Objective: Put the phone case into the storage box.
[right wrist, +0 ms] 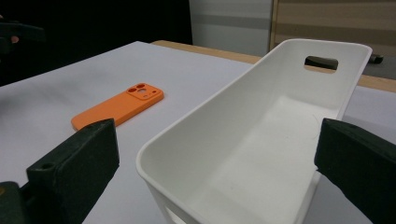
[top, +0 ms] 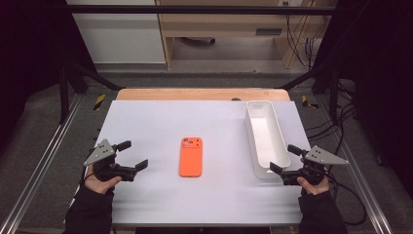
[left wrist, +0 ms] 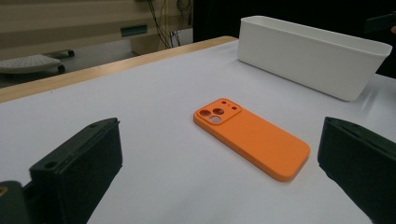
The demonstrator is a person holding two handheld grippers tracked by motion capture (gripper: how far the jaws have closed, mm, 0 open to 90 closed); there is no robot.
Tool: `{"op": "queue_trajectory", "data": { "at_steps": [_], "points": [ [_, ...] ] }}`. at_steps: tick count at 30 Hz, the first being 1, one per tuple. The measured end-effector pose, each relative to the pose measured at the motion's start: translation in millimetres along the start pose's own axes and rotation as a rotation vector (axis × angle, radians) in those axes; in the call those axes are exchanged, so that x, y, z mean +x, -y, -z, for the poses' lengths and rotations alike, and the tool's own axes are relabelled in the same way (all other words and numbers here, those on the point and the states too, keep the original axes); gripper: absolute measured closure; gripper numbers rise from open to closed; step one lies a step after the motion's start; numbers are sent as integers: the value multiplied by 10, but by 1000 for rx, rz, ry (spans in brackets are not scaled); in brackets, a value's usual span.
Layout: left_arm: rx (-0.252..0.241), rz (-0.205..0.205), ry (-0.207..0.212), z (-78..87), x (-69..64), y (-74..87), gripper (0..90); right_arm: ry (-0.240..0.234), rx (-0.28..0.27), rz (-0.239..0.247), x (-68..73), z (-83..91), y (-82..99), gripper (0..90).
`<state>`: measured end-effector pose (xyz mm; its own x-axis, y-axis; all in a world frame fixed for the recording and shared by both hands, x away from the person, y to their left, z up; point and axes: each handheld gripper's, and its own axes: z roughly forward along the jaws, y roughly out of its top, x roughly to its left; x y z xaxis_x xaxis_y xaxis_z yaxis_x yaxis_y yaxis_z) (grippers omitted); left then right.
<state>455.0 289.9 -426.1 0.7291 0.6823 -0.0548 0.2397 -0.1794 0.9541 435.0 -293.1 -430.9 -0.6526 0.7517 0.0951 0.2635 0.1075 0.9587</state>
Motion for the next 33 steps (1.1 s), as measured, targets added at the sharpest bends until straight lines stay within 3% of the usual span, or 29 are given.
{"op": "queue_trajectory", "data": {
  "at_steps": [14,33],
  "points": [
    [-5,8,6,-20,-20,-18,0,-2,8,6,9,-2,-3,4],
    [29,15,7,-130,-128,-74,0,1,10,18,12,-3,-9,4]
  ]
}}
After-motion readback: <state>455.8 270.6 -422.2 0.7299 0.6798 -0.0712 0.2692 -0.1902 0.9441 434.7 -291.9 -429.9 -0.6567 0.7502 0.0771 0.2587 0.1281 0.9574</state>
